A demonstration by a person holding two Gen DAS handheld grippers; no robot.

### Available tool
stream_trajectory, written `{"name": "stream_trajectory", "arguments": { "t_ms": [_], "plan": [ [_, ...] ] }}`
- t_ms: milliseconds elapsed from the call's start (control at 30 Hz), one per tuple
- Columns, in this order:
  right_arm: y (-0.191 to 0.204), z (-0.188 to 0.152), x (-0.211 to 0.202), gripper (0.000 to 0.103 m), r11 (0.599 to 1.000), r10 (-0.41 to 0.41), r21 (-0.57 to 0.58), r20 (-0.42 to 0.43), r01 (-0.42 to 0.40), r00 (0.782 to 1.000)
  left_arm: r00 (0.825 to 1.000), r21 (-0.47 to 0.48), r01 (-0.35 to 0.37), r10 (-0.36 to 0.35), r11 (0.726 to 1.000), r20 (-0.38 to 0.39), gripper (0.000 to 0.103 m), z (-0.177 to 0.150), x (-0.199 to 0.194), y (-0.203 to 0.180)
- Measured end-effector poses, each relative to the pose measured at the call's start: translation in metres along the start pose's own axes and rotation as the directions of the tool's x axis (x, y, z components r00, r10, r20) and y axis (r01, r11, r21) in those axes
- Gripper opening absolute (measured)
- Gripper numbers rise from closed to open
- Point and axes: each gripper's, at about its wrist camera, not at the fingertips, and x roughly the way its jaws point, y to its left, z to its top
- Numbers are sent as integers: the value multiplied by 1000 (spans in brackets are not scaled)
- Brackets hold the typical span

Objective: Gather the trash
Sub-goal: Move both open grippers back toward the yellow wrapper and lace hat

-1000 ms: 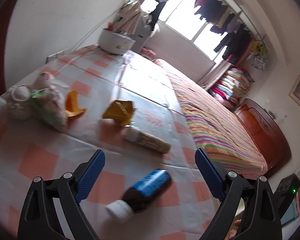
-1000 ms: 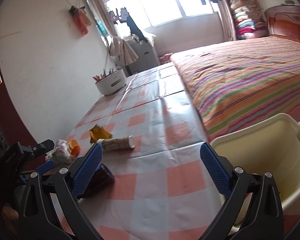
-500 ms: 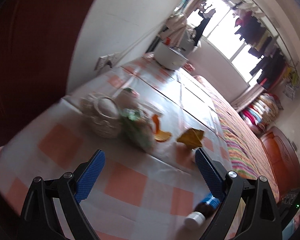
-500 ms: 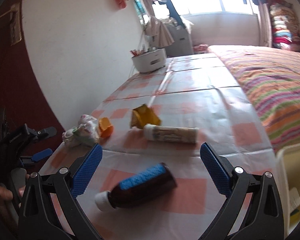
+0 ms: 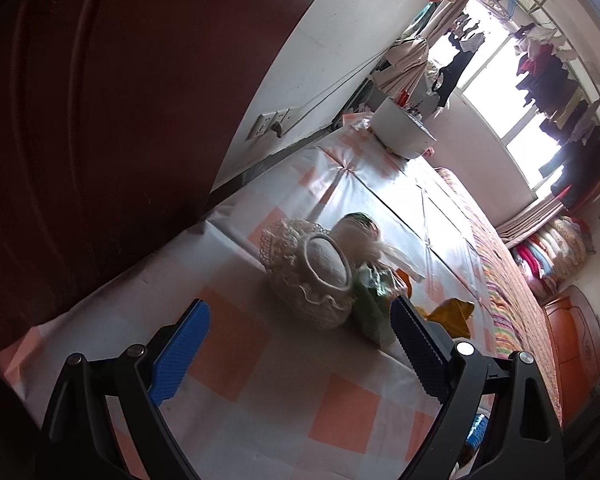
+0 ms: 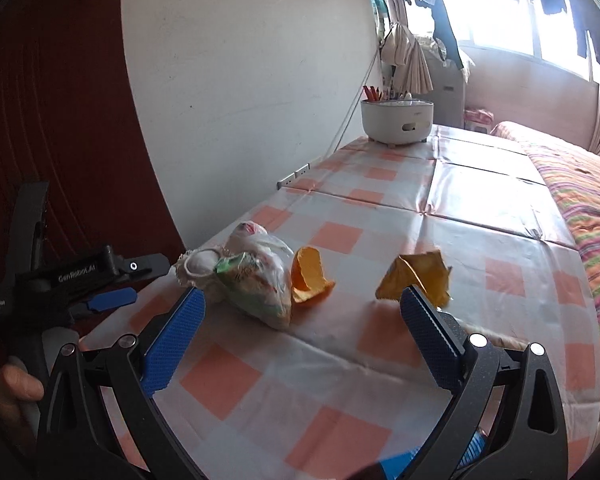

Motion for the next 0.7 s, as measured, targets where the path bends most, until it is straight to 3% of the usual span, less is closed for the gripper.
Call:
{"name": "stream_trajectory", "arguments": {
  "t_ms": [67, 233, 400, 533, 700],
  "plan": [
    [-3, 6, 9, 94, 1000, 13, 15, -15, -12, 1000, 1000, -9, 3, -3, 1000, -5, 89, 5, 4, 1],
    [-6, 15, 33, 70, 1000, -3, 27, -79, 5, 997, 1000, -7, -20, 20, 1000, -9, 89, 13, 14, -2],
    [-33, 26, 44, 71, 991, -118, 43, -113, 123, 987, 999, -6, -38, 38, 999, -32, 89, 18, 25, -4],
    [-54, 28, 67, 71, 976, -218, -22, -182, 217, 959, 997, -20, -38, 37, 999, -70, 89, 21, 36, -1],
    [-70, 31, 91, 71, 958, -288, -94, -271, 273, 918, 993, -2, -49, 49, 999, -108, 89, 20, 48, -7]
  ]
}}
